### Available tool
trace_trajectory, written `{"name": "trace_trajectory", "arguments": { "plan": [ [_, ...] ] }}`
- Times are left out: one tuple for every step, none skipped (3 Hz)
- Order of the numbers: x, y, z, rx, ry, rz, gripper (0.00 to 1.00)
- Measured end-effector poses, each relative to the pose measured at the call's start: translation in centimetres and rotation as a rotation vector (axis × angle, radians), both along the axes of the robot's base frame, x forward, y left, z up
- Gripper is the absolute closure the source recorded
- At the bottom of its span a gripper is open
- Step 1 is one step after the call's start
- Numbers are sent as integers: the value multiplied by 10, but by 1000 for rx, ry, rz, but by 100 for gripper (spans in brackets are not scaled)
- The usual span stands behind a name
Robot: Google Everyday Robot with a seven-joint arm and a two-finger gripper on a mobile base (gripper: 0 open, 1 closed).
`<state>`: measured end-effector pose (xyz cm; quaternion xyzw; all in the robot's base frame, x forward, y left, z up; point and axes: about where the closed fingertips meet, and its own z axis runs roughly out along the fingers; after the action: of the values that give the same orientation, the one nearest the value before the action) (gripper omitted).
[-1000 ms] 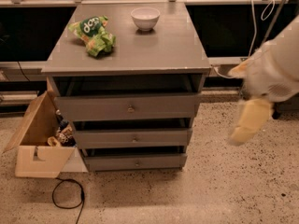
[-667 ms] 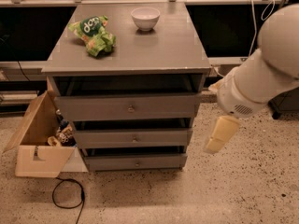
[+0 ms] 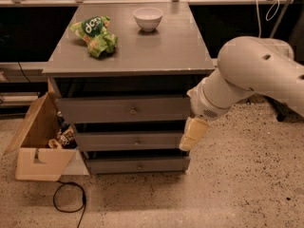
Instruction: Open top drawer
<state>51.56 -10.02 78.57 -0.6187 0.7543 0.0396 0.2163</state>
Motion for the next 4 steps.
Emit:
{"name": "trace_trajectory", "arguments": {
  "plan": [
    [12,10,-26,-59,-6,52,0],
    [41,33,-61,-117,-52,142,0],
    [77,51,-88,-151,-94,203,0],
    [118,73,-112,-146,-113,239,0]
  ]
}}
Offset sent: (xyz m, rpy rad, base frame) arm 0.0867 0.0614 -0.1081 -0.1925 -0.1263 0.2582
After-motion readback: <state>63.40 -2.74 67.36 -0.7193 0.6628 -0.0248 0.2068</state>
